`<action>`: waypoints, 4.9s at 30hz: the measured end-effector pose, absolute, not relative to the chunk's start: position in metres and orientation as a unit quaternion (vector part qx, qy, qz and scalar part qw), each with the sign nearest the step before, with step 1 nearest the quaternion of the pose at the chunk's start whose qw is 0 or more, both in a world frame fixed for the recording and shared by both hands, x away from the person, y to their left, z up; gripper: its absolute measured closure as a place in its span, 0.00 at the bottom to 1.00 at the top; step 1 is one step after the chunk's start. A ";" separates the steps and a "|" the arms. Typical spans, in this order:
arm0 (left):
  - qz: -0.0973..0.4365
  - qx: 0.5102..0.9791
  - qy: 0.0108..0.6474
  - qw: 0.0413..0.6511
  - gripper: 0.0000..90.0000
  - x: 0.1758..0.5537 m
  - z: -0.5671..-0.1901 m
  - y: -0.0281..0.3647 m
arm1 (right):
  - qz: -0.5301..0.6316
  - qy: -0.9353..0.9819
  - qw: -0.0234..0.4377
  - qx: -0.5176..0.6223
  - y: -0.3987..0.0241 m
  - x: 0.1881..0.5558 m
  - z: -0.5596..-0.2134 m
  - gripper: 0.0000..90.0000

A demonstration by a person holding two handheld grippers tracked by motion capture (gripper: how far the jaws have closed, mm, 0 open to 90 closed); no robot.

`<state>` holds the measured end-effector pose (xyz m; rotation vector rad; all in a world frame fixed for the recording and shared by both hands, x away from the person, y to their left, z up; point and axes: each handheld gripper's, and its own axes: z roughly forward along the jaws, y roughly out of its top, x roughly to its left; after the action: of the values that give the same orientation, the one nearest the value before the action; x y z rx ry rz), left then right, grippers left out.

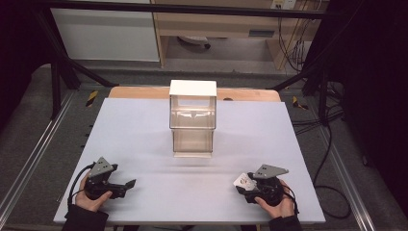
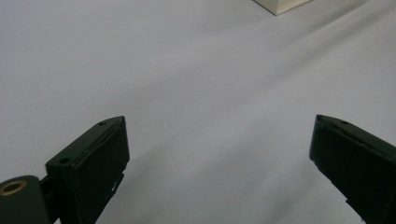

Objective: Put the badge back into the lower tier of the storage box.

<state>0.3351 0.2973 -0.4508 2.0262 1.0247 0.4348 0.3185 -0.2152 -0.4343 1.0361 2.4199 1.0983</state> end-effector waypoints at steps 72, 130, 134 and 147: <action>0.172 0.802 0.407 0.403 0.05 0.336 -0.451 0.298 | 0.422 0.827 0.172 0.330 -0.172 0.336 -0.404 0.37; 0.172 0.802 0.406 0.404 0.05 0.336 -0.451 0.298 | 0.459 0.805 0.193 0.323 -0.117 0.364 -0.374 0.37; 0.172 0.802 0.405 0.404 0.05 0.336 -0.451 0.299 | 0.459 0.804 0.195 0.325 -0.113 0.368 -0.373 0.37; 0.172 0.802 0.405 0.404 0.05 0.336 -0.451 0.299 | 0.459 0.801 0.202 0.328 -0.102 0.380 -0.371 0.37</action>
<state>0.3357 0.2985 -0.4507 2.0256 1.0227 0.4342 0.3803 -0.1015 -0.3714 0.9156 2.2369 1.2809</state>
